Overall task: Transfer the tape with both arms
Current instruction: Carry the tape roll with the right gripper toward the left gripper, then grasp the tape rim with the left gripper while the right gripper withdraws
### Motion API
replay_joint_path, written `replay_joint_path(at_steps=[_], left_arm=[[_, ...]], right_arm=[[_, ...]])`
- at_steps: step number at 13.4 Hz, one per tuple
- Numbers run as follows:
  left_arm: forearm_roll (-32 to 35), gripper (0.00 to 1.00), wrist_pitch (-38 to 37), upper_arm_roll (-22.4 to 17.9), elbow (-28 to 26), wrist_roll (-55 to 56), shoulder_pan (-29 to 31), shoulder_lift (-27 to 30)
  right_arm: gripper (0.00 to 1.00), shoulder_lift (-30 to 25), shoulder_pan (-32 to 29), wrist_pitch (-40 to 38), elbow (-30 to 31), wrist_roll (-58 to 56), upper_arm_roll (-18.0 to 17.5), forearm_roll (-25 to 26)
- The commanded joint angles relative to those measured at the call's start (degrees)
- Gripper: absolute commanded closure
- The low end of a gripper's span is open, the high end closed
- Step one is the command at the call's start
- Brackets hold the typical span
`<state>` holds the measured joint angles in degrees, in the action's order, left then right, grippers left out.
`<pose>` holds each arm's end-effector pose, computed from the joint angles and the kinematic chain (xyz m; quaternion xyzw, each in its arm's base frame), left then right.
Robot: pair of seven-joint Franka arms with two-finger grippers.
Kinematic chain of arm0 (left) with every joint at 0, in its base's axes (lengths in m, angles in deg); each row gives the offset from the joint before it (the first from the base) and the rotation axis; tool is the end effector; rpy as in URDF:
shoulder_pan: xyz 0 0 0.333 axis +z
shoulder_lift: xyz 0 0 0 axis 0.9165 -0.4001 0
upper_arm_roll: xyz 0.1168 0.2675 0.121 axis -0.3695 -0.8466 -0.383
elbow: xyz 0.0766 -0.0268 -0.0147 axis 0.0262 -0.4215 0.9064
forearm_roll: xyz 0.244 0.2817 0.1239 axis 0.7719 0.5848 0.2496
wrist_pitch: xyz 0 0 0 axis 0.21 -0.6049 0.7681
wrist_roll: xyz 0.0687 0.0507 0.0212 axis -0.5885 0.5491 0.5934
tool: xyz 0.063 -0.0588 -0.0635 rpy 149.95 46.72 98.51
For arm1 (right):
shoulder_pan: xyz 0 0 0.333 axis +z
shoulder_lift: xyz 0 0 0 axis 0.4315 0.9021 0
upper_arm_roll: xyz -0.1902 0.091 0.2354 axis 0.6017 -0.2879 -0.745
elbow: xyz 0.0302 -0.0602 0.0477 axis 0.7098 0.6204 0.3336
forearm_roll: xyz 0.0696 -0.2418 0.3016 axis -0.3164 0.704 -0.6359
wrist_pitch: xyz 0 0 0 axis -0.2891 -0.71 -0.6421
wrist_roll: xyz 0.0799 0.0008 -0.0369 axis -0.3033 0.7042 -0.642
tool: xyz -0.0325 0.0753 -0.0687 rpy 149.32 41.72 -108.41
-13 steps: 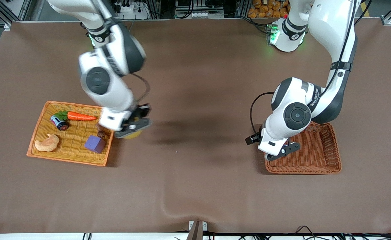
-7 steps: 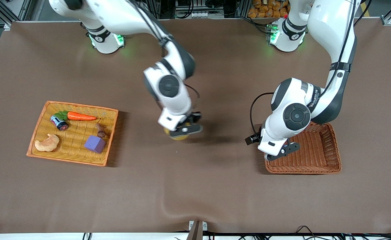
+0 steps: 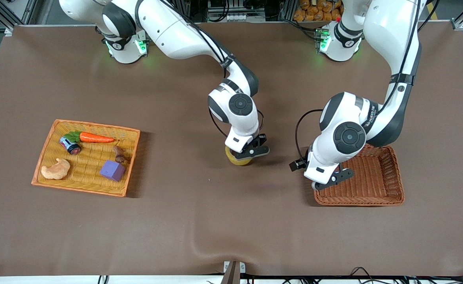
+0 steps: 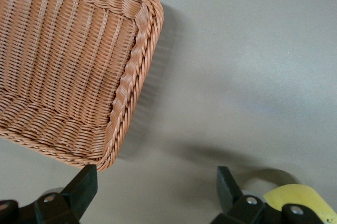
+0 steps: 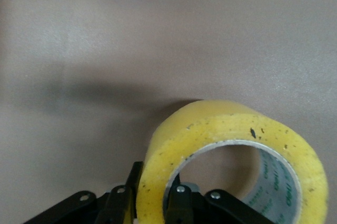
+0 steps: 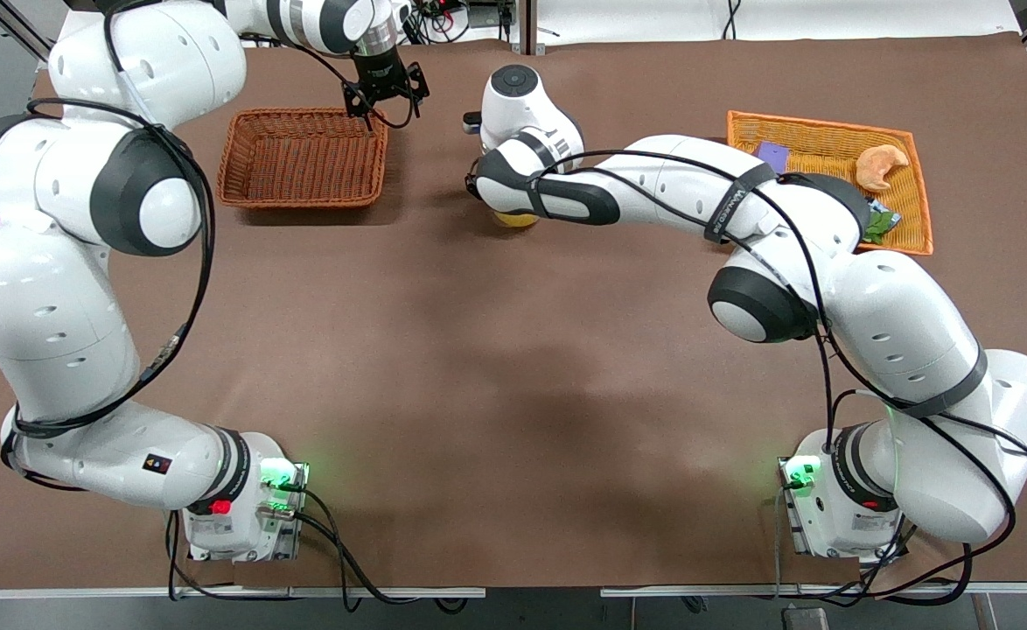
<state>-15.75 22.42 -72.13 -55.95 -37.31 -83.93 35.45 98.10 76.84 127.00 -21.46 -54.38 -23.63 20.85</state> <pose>0.6395 -0.2725 0.3448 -0.9821 -0.1817 0.0489 0.0066 0.5309 0.5770 0.2266 -0.9932 -0.0896 -0.0375 0.0643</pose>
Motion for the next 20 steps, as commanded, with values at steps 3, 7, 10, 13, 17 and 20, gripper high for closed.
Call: replay_joint_path(at_steps=[3, 7, 10, 13, 17, 20], left_arm=[[1.38, 0.0, -0.03, -0.52, 1.13, 1.12, -1.12, -1.1], [3.82, 0.0, -0.03, -0.35, 1.04, 1.38, -3.22, -1.63], [4.37, 0.0, -0.03, -0.35, 1.04, 11.27, -8.14, -3.47], [3.23, 0.0, 2.95, 0.0, 1.31, 18.49, -11.14, -5.4], [1.29, 0.0, 13.05, 0.44, 1.57, 26.24, -14.56, -9.63], [1.03, 0.0, 13.33, 0.44, 1.57, 27.91, -15.36, -10.42]], right_arm=[[0.0, -3.06, -0.73, -3.62, -1.96, -0.2, 1.09, -0.53], [0.0, -21.66, -10.74, -20.16, 7.84, -6.0, 1.53, -0.35], [0.0, -35.57, -17.95, -16.03, 22.1, -8.71, 1.8, -0.35], [0.0, -43.92, -20.51, -17.17, 28.0, -9.52, 4.07, 6.12], [0.0, -52.02, -28.58, -25.24, 28.55, -12.92, 5.14, 7.82], [0.0, -54.5, -35.52, -32.0, 26.97, -23.99, 5.14, 8.52]])
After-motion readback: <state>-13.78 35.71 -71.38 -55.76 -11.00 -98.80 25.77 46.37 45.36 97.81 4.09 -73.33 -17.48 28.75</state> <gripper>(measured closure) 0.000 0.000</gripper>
